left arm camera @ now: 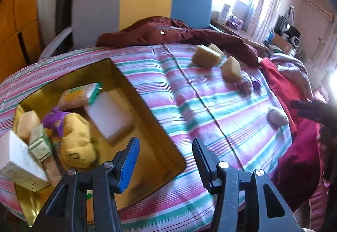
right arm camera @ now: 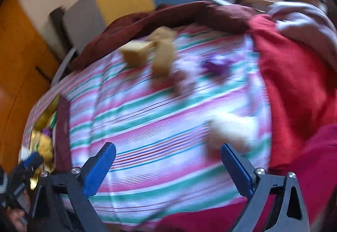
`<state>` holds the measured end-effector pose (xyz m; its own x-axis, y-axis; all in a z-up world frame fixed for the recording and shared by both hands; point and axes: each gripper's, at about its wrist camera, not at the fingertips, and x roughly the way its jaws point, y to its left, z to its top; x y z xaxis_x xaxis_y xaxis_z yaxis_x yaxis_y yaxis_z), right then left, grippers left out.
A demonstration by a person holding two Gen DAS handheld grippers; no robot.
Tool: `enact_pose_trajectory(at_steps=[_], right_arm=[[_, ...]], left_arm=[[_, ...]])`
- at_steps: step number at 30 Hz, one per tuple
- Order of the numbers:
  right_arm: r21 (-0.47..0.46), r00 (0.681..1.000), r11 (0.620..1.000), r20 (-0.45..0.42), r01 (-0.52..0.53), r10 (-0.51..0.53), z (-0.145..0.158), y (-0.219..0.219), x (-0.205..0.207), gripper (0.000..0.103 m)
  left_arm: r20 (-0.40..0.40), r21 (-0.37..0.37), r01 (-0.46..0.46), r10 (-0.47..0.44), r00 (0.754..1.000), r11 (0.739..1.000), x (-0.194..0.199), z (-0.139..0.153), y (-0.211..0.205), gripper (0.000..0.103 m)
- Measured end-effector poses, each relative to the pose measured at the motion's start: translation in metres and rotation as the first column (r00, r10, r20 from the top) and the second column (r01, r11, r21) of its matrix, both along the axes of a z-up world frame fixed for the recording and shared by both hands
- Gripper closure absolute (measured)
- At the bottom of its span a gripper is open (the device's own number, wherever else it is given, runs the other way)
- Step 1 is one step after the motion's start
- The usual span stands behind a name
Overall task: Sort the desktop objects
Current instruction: 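Move both grippers back to the items and grasp the purple packet with the right gripper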
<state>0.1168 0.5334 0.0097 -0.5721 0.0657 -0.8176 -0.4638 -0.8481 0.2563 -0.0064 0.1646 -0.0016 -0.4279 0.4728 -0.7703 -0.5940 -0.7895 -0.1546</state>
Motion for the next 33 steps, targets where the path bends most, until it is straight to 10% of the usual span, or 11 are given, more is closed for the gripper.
enact_pose_trajectory(at_steps=[8, 20, 33], right_arm=[[-0.006, 0.988, 0.988, -0.035, 0.153, -0.153, 0.015, 0.067, 0.025, 0.001], [0.045, 0.999, 0.999, 0.043, 0.019, -0.021, -0.009, 0.084, -0.045, 0.022], [0.243, 0.886, 0.876, 0.327, -0.416, 0.329, -0.054, 0.096, -0.148, 0.02]], left_arm=[[0.037, -0.024, 0.095, -0.094, 0.995, 0.995, 0.006, -0.01, 0.037, 0.05], [0.066, -0.078, 0.159, -0.154, 0.986, 0.984, 0.015, -0.027, 0.066, 0.05], [0.054, -0.059, 0.265, -0.262, 0.964, 0.962, 0.023, -0.03, 0.098, 0.05]])
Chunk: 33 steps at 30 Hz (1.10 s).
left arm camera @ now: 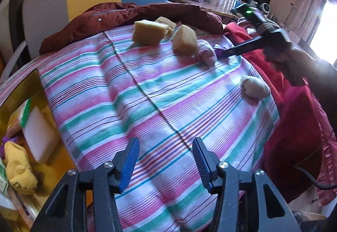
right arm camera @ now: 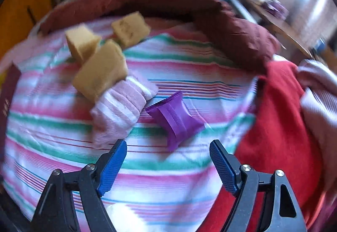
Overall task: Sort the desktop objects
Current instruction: 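Move both grippers back to the items and grasp the purple packet with the right gripper, then grasp the white knit glove with the left gripper while the right gripper holds the packet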
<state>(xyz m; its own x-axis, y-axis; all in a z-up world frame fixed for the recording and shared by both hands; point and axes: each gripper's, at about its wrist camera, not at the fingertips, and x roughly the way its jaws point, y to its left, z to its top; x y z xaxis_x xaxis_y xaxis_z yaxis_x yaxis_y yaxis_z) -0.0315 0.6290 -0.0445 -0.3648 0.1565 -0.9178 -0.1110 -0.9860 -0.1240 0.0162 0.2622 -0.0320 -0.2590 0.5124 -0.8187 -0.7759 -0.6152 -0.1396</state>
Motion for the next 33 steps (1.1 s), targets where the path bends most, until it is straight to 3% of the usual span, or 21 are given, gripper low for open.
enact_pose_trajectory(at_steps=[6, 9, 11, 13, 18, 21, 25, 29, 31, 33], right_arm=[[0.041, 0.996, 0.996, 0.052, -0.077, 0.075, -0.019, 0.006, -0.023, 0.012], [0.044, 0.994, 0.994, 0.061, -0.097, 0.095, -0.025, 0.008, -0.03, 0.015], [0.003, 0.994, 0.996, 0.058, -0.092, 0.091, -0.027, 0.01, -0.031, 0.032], [-0.032, 0.997, 0.997, 0.031, -0.07, 0.071, -0.024, 0.014, -0.028, 0.062], [-0.081, 1.0, 0.996, 0.013, -0.026, 0.027, -0.02, 0.019, -0.007, 0.063], [-0.144, 0.994, 0.987, -0.066, 0.071, -0.081, -0.008, 0.035, 0.011, 0.063], [-0.206, 0.956, 0.96, -0.182, 0.192, -0.23, 0.013, 0.062, 0.034, 0.063], [-0.266, 0.913, 0.935, -0.269, 0.234, -0.305, 0.032, 0.08, 0.042, 0.063], [-0.267, 0.909, 0.934, -0.278, 0.238, -0.312, 0.033, 0.082, 0.036, 0.063], [-0.26, 0.907, 0.935, -0.281, 0.243, -0.314, 0.034, 0.08, 0.033, 0.063]], left_arm=[[0.029, -0.009, 0.005, -0.005, 1.0, 1.0, -0.007, -0.008, 0.012, 0.05], [0.044, -0.016, 0.006, -0.005, 0.999, 1.0, -0.01, -0.013, 0.018, 0.05], [0.051, -0.019, 0.009, -0.008, 0.999, 1.0, -0.011, -0.015, 0.022, 0.05], [0.052, -0.019, 0.017, -0.016, 0.999, 1.0, -0.011, -0.015, 0.027, 0.05], [0.062, -0.014, 0.044, -0.043, 0.997, 0.999, -0.011, -0.014, 0.044, 0.05], [0.098, 0.016, 0.071, -0.072, 0.993, 0.997, -0.011, -0.012, 0.061, 0.05], [0.114, 0.048, 0.116, -0.121, 0.986, 0.992, -0.008, -0.006, 0.094, 0.05], [0.17, 0.092, 0.17, -0.184, 0.968, 0.981, -0.002, -0.003, 0.131, 0.05], [0.214, 0.127, 0.201, -0.225, 0.951, 0.971, 0.004, -0.003, 0.152, 0.043], [0.248, 0.153, 0.207, -0.24, 0.938, 0.966, 0.009, -0.005, 0.169, 0.028]])
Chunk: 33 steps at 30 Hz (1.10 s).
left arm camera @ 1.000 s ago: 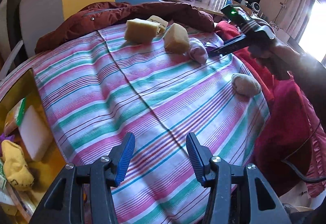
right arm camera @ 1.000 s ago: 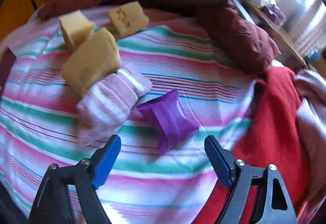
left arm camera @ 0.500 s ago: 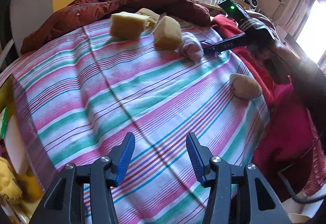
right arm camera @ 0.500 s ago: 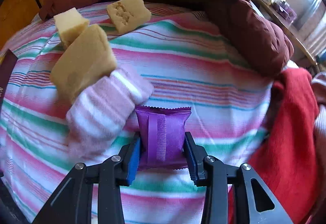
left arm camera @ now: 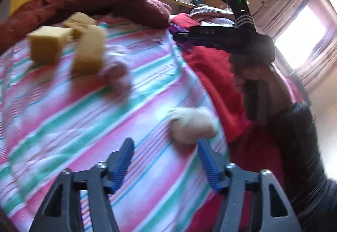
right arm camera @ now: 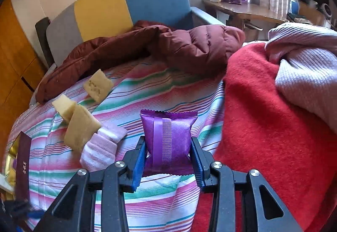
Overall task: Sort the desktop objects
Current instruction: 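Grasp the white knit glove with the left gripper while the right gripper holds the packet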
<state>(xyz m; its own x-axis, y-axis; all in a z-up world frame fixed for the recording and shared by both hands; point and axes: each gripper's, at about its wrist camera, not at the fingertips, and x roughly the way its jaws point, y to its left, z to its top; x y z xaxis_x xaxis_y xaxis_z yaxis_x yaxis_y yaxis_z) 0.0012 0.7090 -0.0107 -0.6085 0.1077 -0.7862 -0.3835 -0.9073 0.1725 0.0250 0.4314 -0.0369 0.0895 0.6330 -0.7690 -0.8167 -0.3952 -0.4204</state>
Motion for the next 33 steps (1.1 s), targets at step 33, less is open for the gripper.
enact_pose_trajectory(at_steps=[33], right_arm=[[0.084, 0.998, 0.995, 0.028, -0.055, 0.052, -0.005, -0.01, -0.006, 0.063]], left_arm=[[-0.155, -0.098, -0.199, 0.183, 0.971, 0.975, -0.011, -0.013, -0.033, 0.035]])
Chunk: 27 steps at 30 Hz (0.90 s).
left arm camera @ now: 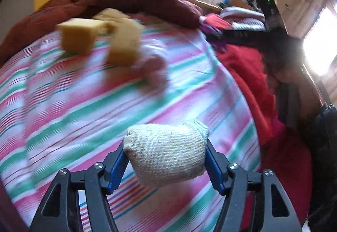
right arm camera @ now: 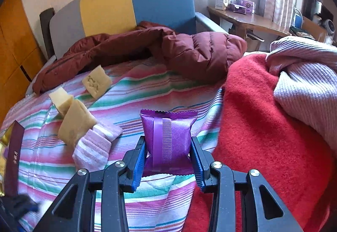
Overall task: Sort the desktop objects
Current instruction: 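Grasp the white knit glove with the left gripper while the right gripper holds the packet, then lower the glove and purple packet into the gold tray and open both grippers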
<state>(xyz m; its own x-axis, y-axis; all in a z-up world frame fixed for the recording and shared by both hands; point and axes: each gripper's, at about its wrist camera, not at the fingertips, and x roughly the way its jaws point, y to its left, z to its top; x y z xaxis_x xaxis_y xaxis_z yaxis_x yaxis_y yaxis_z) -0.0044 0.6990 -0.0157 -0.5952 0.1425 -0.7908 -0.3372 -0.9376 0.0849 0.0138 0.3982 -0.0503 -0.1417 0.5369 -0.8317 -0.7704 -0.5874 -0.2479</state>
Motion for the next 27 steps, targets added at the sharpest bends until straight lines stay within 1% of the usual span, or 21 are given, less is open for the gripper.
enact_pose_trajectory(at_steps=[5, 10, 16, 21, 27], right_arm=[[0.025, 0.997, 0.999, 0.064, -0.043, 0.042, -0.008, -0.017, -0.01, 0.063], [0.018, 0.991, 0.996, 0.102, -0.092, 0.089, -0.008, -0.04, -0.015, 0.063], [0.016, 0.985, 0.989, 0.099, -0.146, 0.143, 0.007, -0.08, -0.015, 0.063], [-0.014, 0.978, 0.979, 0.052, -0.202, 0.203, 0.026, -0.119, -0.015, 0.063], [-0.043, 0.951, 0.951, 0.013, -0.307, 0.308, 0.04, -0.186, -0.02, 0.062]], left_arm=[[-0.075, -0.004, -0.093, 0.092, 0.993, 0.996, -0.008, 0.017, -0.053, 0.035], [-0.118, 0.007, -0.152, 0.152, 0.981, 0.988, -0.006, 0.031, -0.089, 0.035], [-0.142, 0.031, -0.219, 0.222, 0.965, 0.975, -0.009, 0.042, -0.12, 0.035], [-0.165, 0.055, -0.275, 0.28, 0.946, 0.96, -0.013, 0.052, -0.148, 0.035], [-0.196, 0.067, -0.332, 0.338, 0.92, 0.941, -0.014, 0.059, -0.182, 0.035]])
